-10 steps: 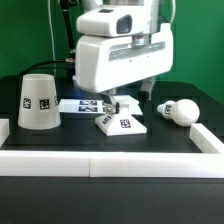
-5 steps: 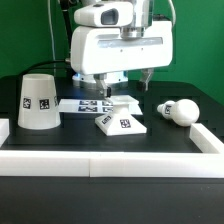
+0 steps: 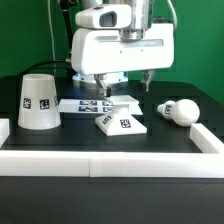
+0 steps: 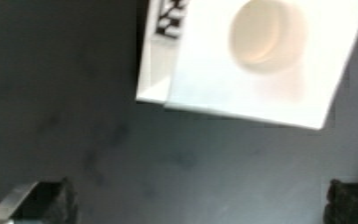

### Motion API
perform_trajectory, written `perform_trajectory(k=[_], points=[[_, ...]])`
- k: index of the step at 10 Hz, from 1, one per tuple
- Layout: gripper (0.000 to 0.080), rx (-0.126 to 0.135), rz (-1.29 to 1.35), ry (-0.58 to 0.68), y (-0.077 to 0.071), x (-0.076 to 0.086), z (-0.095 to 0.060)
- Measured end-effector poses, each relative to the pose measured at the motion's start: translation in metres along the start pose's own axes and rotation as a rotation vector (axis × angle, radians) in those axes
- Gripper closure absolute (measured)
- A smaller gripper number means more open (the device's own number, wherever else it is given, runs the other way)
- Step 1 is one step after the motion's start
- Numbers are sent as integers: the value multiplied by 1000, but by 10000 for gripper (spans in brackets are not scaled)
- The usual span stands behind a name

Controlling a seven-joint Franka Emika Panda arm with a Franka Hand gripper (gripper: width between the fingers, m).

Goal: Assemble lamp

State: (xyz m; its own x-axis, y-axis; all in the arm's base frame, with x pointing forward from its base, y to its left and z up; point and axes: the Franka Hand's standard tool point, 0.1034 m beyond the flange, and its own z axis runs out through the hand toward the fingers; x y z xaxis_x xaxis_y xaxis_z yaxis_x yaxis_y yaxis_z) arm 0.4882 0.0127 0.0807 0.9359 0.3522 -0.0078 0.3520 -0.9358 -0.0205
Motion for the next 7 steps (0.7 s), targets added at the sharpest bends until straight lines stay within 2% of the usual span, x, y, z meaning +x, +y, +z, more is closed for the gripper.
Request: perform_trajectory(k=[2,7], points=[[100,6,62,-19,-7,-14,7],[100,8,37,-14,-4,-20,22]])
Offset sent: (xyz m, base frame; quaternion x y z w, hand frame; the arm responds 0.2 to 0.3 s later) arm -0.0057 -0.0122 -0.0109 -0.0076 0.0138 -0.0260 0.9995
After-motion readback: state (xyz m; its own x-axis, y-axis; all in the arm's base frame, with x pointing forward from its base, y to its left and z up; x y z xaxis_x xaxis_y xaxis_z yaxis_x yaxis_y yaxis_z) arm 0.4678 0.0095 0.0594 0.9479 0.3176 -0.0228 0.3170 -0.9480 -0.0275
